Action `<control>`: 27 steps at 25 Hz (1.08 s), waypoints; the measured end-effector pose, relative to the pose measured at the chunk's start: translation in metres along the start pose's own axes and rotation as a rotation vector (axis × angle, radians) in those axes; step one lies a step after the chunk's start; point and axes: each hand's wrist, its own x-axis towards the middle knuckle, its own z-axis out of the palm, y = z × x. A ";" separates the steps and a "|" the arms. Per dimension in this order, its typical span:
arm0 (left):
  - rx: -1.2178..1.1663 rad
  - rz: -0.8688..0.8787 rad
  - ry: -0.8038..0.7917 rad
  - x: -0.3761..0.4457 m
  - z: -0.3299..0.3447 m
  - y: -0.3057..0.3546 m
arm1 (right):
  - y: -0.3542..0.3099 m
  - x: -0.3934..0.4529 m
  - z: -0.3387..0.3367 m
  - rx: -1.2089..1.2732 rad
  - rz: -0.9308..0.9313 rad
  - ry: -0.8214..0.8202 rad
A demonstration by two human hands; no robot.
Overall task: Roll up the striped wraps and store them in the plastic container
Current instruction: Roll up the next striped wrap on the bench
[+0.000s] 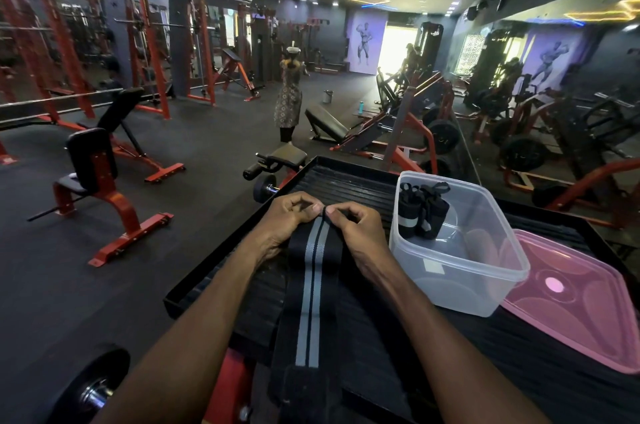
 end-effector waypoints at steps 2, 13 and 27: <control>-0.032 -0.007 -0.010 0.000 0.001 -0.001 | 0.000 0.000 -0.001 -0.024 -0.045 0.008; -0.099 -0.015 -0.033 0.002 0.002 -0.004 | 0.001 0.000 -0.002 -0.037 -0.041 -0.009; -0.106 -0.077 -0.022 0.000 0.005 -0.005 | 0.000 0.000 -0.006 -0.114 -0.104 0.000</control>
